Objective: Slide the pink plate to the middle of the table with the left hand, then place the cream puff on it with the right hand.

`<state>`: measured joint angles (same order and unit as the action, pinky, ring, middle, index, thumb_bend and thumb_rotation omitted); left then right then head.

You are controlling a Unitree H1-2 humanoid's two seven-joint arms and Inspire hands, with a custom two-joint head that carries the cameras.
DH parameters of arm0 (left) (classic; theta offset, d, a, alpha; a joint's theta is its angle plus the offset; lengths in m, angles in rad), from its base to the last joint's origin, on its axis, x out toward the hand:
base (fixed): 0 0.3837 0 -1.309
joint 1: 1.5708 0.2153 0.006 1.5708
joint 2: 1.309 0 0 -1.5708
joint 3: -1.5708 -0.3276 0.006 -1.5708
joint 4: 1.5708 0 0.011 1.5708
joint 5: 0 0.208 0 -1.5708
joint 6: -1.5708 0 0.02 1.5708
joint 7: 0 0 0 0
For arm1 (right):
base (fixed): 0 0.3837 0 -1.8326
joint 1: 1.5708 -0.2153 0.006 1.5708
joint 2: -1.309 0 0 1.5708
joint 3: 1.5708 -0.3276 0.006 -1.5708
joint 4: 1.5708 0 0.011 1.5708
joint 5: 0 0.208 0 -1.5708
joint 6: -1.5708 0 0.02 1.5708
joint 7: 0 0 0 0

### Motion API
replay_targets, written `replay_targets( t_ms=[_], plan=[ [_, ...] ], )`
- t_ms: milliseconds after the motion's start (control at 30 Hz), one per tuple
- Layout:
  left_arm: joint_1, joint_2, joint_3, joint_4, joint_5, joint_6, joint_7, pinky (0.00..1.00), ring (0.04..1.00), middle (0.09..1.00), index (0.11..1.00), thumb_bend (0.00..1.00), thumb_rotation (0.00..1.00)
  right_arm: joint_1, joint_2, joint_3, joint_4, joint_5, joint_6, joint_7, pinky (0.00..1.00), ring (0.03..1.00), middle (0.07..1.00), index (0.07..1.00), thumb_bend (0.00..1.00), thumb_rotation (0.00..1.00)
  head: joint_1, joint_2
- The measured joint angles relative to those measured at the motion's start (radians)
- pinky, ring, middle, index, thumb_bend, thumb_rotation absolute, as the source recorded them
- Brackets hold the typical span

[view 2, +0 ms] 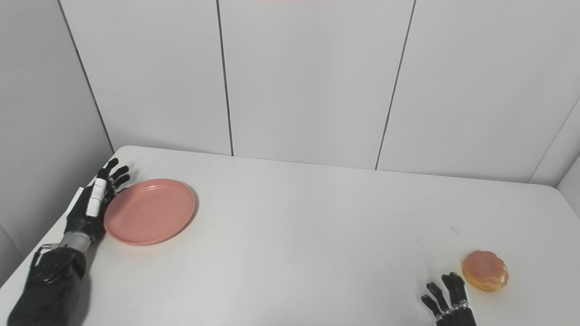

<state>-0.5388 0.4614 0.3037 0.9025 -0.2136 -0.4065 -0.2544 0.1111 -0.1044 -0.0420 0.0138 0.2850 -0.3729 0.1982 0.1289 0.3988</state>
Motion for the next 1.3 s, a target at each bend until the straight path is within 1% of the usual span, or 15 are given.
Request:
replay_targets(
  t_ms=[100, 233, 333, 400, 533, 600, 633, 667, 767, 867, 967, 1067, 1167, 1300],
  plan=[
    [0.009, -0.001, -0.010, -0.027, 0.000, 0.022, 0.000, 0.89, 0.955, 0.933, 0.985, 1.00, 0.96, 0.000, 0.000, 0.000, 0.000, 0.000, 0.000, -0.001, 0.88, 0.907, 0.968, 0.963, 0.82, 1.00, -0.002, 0.003],
    [0.016, -0.004, -0.019, -0.055, -0.002, 0.047, -0.001, 0.91, 0.975, 0.944, 0.999, 1.00, 0.95, 0.000, 0.000, 0.000, 0.000, 0.000, 0.000, -0.001, 0.87, 0.907, 0.967, 0.961, 0.81, 1.00, -0.002, 0.003],
    [0.016, -0.006, -0.021, -0.063, -0.003, 0.069, -0.002, 0.91, 0.975, 0.936, 0.999, 1.00, 0.95, 0.000, 0.000, 0.000, -0.001, 0.000, 0.000, -0.001, 0.88, 0.913, 0.970, 0.964, 0.81, 1.00, -0.002, 0.003],
    [0.016, -0.009, -0.024, -0.069, -0.003, 0.073, -0.002, 0.88, 0.972, 0.937, 1.000, 1.00, 0.96, 0.000, 0.000, 0.000, -0.001, 0.000, 0.000, -0.001, 0.88, 0.912, 0.967, 0.965, 0.81, 1.00, -0.003, 0.005],
    [0.016, -0.020, -0.034, -0.083, -0.003, 0.081, -0.003, 0.88, 0.969, 0.930, 0.999, 0.99, 0.97, 0.001, 0.000, 0.000, -0.001, 0.000, 0.000, -0.002, 0.88, 0.908, 0.965, 0.963, 0.82, 1.00, -0.006, 0.005],
    [0.017, -0.026, -0.042, -0.090, -0.003, 0.087, -0.003, 0.87, 0.954, 0.923, 0.984, 0.98, 0.97, 0.001, 0.000, 0.000, -0.001, 0.000, 0.000, -0.002, 0.88, 0.909, 0.966, 0.963, 0.82, 1.00, -0.006, 0.005],
    [0.017, -0.028, -0.046, -0.091, -0.003, 0.087, -0.002, 0.87, 0.952, 0.922, 0.981, 0.98, 0.98, 0.001, 0.000, 0.000, -0.001, 0.000, 0.000, -0.002, 0.88, 0.910, 0.967, 0.963, 0.82, 1.00, -0.008, 0.006],
    [0.017, -0.030, -0.049, -0.091, -0.002, 0.086, -0.001, 0.83, 0.932, 0.917, 0.972, 0.99, 0.98, 0.001, 0.000, 0.001, -0.001, 0.000, 0.000, -0.002, 0.88, 0.909, 0.966, 0.963, 0.81, 1.00, -0.009, 0.008],
    [0.017, -0.030, -0.059, -0.085, -0.002, 0.083, 0.000, 0.82, 0.927, 0.914, 0.972, 1.00, 0.96, 0.001, 0.000, 0.001, -0.002, 0.000, 0.000, -0.003, 0.87, 0.908, 0.965, 0.960, 0.82, 1.00, -0.012, 0.009],
    [0.015, -0.032, -0.065, -0.071, -0.002, 0.062, 0.000, 0.79, 0.922, 0.901, 0.963, 1.00, 0.94, 0.002, 0.000, 0.001, -0.002, 0.000, 0.000, -0.003, 0.87, 0.906, 0.963, 0.956, 0.82, 0.99, -0.014, 0.009],
    [0.003, -0.032, -0.074, -0.047, -0.001, 0.045, 0.000, 0.79, 0.923, 0.903, 0.962, 1.00, 0.94, 0.004, 0.000, 0.000, -0.003, 0.000, 0.000, -0.007, 0.87, 0.906, 0.963, 0.956, 0.82, 0.99, -0.015, 0.009],
    [0.000, -0.036, -0.081, -0.046, -0.001, 0.041, 0.000, 0.79, 0.930, 0.919, 0.975, 0.99, 0.95, 0.005, 0.000, 0.001, -0.004, -0.001, 0.000, -0.010, 0.86, 0.905, 0.964, 0.957, 0.81, 1.00, -0.018, 0.011],
    [-0.003, -0.046, -0.089, -0.054, -0.001, 0.042, 0.000, 0.79, 0.922, 0.914, 0.969, 1.00, 0.95, 0.006, 0.000, 0.001, -0.006, -0.005, 0.000, -0.016, 0.87, 0.908, 0.969, 0.963, 0.80, 1.00, -0.021, 0.012],
    [-0.004, -0.070, -0.117, -0.083, 0.004, 0.049, 0.001, 0.79, 0.906, 0.901, 0.957, 1.00, 0.94, 0.006, 0.000, 0.002, -0.007, -0.008, 0.000, -0.018, 0.86, 0.907, 0.969, 0.965, 0.80, 0.99, -0.021, 0.012]
  ],
)
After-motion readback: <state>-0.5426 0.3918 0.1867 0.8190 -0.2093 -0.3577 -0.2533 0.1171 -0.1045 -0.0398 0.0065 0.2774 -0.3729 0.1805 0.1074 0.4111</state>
